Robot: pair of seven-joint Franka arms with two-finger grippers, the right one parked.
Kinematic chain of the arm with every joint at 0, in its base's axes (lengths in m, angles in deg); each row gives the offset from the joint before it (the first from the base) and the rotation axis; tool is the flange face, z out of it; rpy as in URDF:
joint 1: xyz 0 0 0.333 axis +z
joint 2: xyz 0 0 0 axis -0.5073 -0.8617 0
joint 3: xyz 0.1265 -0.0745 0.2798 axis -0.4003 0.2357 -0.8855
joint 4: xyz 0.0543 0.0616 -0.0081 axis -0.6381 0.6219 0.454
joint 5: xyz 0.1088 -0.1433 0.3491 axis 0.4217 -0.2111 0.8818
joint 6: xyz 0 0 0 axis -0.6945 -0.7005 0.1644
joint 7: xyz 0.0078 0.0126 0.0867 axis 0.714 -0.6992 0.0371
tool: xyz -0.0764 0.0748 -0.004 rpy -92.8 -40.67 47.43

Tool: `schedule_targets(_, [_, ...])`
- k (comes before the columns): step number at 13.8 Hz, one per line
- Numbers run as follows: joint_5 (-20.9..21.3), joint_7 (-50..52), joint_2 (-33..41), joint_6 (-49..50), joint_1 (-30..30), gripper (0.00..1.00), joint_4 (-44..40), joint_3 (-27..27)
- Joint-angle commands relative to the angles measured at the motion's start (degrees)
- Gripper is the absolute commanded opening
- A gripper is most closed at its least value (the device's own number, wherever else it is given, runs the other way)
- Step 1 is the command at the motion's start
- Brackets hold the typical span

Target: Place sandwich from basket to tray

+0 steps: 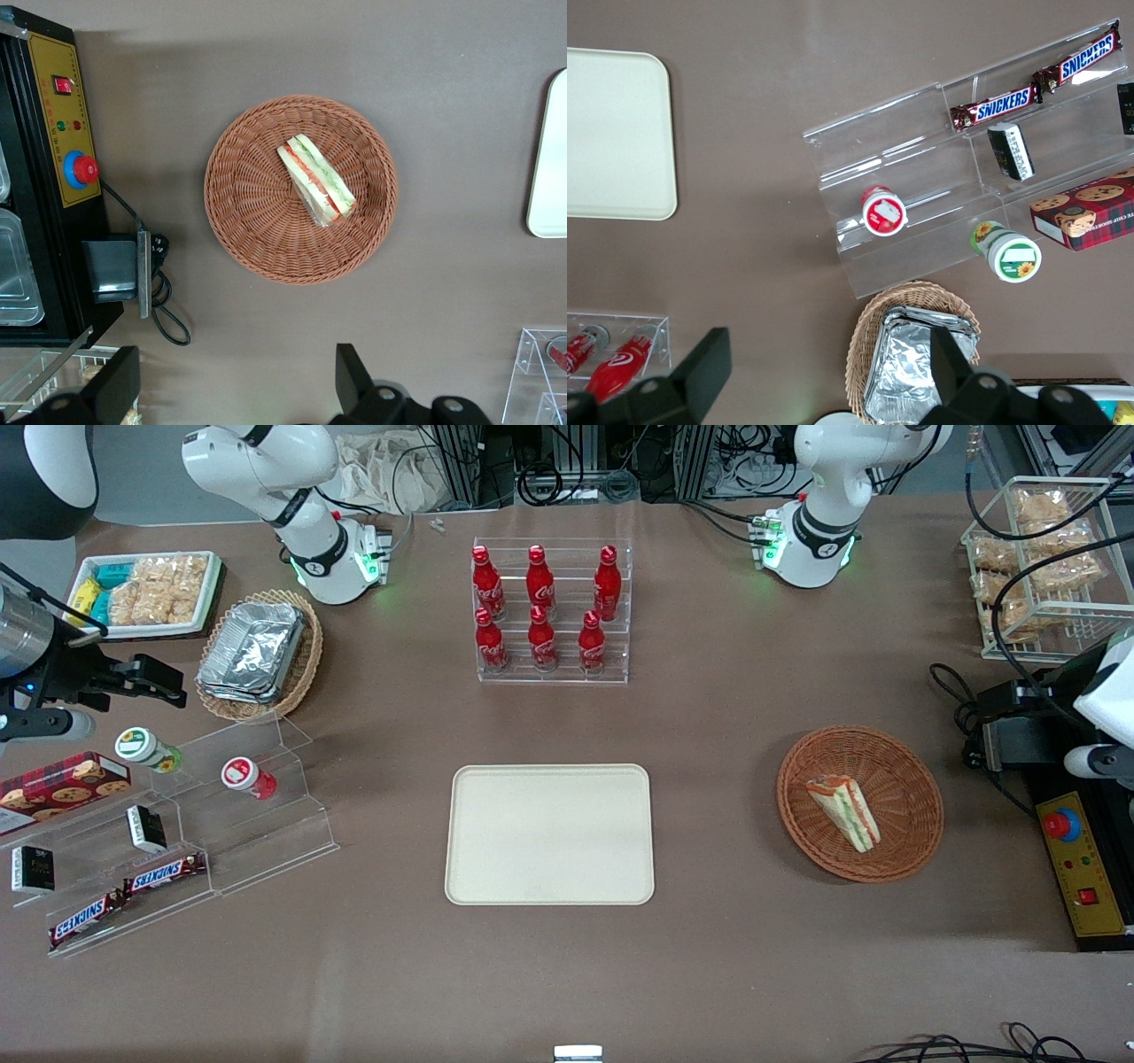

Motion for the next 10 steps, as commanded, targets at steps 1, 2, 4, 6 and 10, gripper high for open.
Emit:
schedule_targets(1, [0.1, -0.7, 0.0, 0.8, 0.1, 0.99, 0.2, 0.0])
schedule_targets(2, [0.1, -0.7, 0.0, 0.8, 0.1, 0.99, 0.2, 0.0])
schedule_targets(4, [0.1, -0.7, -0.1, 0.8, 0.1, 0.99, 0.1, 0.0])
schedule_targets(6, [0.1, -0.7, -0.2, 0.9, 0.1, 1.00, 0.2, 0.0])
schedule_targets(10, [0.1, -0.5, -0.6, 1.1, 0.0, 1.00, 0.5, 0.1])
